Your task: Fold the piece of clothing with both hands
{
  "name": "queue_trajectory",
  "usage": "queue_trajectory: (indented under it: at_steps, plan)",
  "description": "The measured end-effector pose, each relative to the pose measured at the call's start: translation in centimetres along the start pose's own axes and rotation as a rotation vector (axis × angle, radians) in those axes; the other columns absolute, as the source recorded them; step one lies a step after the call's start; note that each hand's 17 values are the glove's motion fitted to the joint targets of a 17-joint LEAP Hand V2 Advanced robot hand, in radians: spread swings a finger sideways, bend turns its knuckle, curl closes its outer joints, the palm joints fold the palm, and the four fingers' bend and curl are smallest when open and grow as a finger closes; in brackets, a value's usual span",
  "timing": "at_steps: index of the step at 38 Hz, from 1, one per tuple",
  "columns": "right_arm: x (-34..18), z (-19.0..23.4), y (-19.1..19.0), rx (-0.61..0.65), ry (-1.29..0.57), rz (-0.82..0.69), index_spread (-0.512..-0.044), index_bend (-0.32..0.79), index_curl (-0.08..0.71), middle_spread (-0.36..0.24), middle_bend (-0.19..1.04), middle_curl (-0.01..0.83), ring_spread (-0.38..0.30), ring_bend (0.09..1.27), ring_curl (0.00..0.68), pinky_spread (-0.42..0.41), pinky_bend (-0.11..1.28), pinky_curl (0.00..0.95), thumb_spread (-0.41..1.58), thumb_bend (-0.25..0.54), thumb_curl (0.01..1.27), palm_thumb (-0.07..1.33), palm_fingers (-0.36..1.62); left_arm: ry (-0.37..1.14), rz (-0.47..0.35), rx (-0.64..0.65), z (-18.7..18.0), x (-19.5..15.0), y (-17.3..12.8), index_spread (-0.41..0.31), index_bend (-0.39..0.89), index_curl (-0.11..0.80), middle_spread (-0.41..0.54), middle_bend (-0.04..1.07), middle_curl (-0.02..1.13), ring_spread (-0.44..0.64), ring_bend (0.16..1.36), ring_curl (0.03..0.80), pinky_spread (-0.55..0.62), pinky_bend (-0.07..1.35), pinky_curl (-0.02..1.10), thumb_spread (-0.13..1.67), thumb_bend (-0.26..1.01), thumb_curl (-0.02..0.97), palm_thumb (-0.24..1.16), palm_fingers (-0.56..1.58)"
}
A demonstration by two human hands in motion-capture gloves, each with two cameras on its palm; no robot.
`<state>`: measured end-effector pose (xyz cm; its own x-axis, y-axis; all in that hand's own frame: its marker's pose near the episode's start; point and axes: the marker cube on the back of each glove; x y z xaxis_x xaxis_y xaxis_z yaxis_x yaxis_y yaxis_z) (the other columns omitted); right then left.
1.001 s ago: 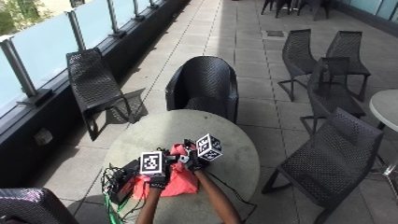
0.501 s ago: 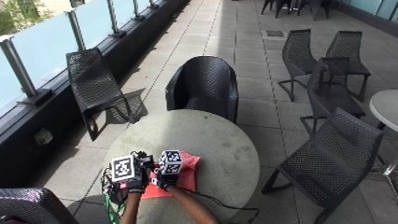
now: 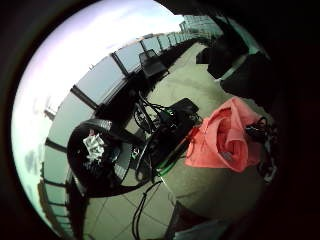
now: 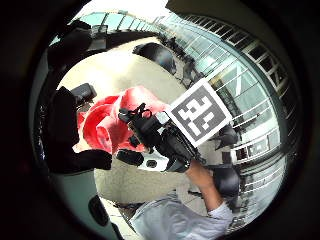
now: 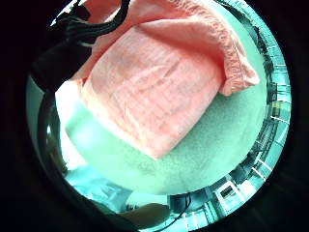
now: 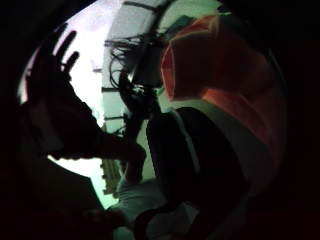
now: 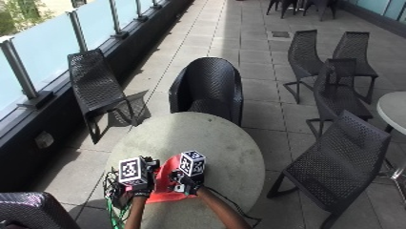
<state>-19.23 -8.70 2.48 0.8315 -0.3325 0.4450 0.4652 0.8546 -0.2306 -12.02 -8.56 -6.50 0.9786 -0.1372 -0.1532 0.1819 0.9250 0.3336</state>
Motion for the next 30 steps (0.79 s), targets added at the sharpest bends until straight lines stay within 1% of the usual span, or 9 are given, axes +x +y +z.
queue_trajectory:
  at_steps: [2, 3, 6, 8, 11, 14, 18, 24, 30]
  plan:
    - [1.1, -1.0, 1.6, -0.048, 0.071, 0.011, -0.313, 0.06, 0.263, -0.135, 0.32, 0.501, -0.135, 0.73, 0.493, -0.123, 0.79, 0.49, 0.93, -0.095, 0.5, 0.55, 0.58, -0.01, 0.004, 0.012, 0.2, 0.2, -0.3, -0.156, 0.14, 0.339, -0.164, 0.17, 0.35, -0.06, 0.51, 0.354, 0.06, 0.44, 0.41, 1.53, 0.03, 0.327, 0.71, 0.68]
    - [2.0, -1.5, 2.5, -0.065, 0.133, 0.023, -0.322, 0.12, 0.27, -0.131, 0.32, 0.493, -0.113, 0.64, 0.461, -0.081, 0.75, 0.473, 0.97, -0.091, 0.48, 0.51, 0.47, -0.032, 0.006, 0.031, 0.3, 0.2, -0.6, -0.156, 0.14, 0.339, -0.165, 0.17, 0.35, -0.06, 0.51, 0.354, 0.06, 0.44, 0.41, 1.53, 0.03, 0.327, 0.71, 0.68]
    - [6.3, -3.6, 5.0, -0.113, 0.408, 0.144, -0.337, 0.2, 0.293, -0.12, 0.36, 0.492, -0.058, 0.48, 0.412, 0.017, 0.61, 0.432, 1.06, -0.072, 0.43, 0.43, 0.31, -0.117, 0.02, 0.105, 0.6, 0.1, -1.8, -0.155, 0.13, 0.337, -0.165, 0.17, 0.35, -0.06, 0.51, 0.354, 0.06, 0.45, 0.41, 1.53, 0.03, 0.329, 0.71, 0.68]
    - [10.1, -4.2, 5.5, -0.154, 0.527, 0.225, -0.348, 0.21, 0.298, -0.119, 0.36, 0.477, -0.036, 0.41, 0.374, 0.067, 0.55, 0.395, 1.1, -0.059, 0.41, 0.39, 0.28, -0.058, 0.032, 0.059, 1.7, 1.7, -1.1, -0.155, 0.13, 0.335, -0.16, 0.16, 0.35, -0.06, 0.51, 0.355, 0.06, 0.45, 0.41, 1.52, 0.03, 0.329, 0.71, 0.67]
    - [14.7, -5.3, 6.2, -0.162, 0.595, 0.314, -0.36, 0.21, 0.306, -0.118, 0.34, 0.461, -0.013, 0.36, 0.331, 0.116, 0.5, 0.355, 1.16, -0.046, 0.38, 0.34, 0.3, 0.006, 0.048, -0.027, 2.9, 3.9, 0.1, -0.155, 0.14, 0.335, -0.151, 0.16, 0.35, -0.05, 0.51, 0.357, 0.06, 0.46, 0.41, 1.52, 0.03, 0.329, 0.71, 0.66]
    - [17.3, -7.3, 7.6, -0.088, 0.621, 0.41, -0.369, 0.21, 0.318, -0.12, 0.31, 0.443, 0.008, 0.3, 0.298, 0.15, 0.47, 0.329, 1.2, -0.036, 0.35, 0.32, 0.29, -0.009, 0.059, -0.055, 3.6, 4.9, 0.5, -0.154, 0.13, 0.331, -0.147, 0.16, 0.35, -0.05, 0.51, 0.356, 0.06, 0.46, 0.41, 1.52, 0.02, 0.33, 0.7, 0.66]
    - [19.9, -10.9, 10.5, 0.108, 0.592, 0.52, -0.375, 0.2, 0.329, -0.124, 0.28, 0.428, 0.025, 0.27, 0.286, 0.18, 0.44, 0.316, 1.25, -0.007, 0.34, 0.35, 0.31, -0.042, 0.089, -0.057, 4.9, 6.7, 0.5, -0.154, 0.14, 0.33, -0.144, 0.16, 0.35, -0.04, 0.51, 0.357, 0.06, 0.47, 0.41, 1.51, 0.01, 0.33, 0.69, 0.66]
    - [21.1, -13.3, 12.7, 0.346, 0.526, 0.562, -0.378, 0.17, 0.334, -0.126, 0.24, 0.411, 0.035, 0.24, 0.279, 0.205, 0.42, 0.31, 1.32, 0.008, 0.32, 0.39, 0.32, -0.043, 0.106, -0.061, 6.3, 8.2, 0.5, -0.154, 0.14, 0.331, -0.134, 0.16, 0.34, -0.04, 0.51, 0.356, 0.06, 0.48, 0.42, 1.49, 0.0, 0.331, 0.66, 0.65]
    - [21.1, -13.2, 13.2, 0.43, 0.513, 0.554, -0.379, 0.15, 0.331, -0.127, 0.22, 0.401, 0.04, 0.24, 0.28, 0.214, 0.42, 0.311, 1.38, 0.016, 0.3, 0.43, 0.34, -0.025, 0.125, -0.098, 6.6, 8.8, 0.8, -0.154, 0.15, 0.334, -0.126, 0.16, 0.34, -0.03, 0.51, 0.354, 0.06, 0.48, 0.42, 1.48, -0.01, 0.333, 0.65, 0.64]
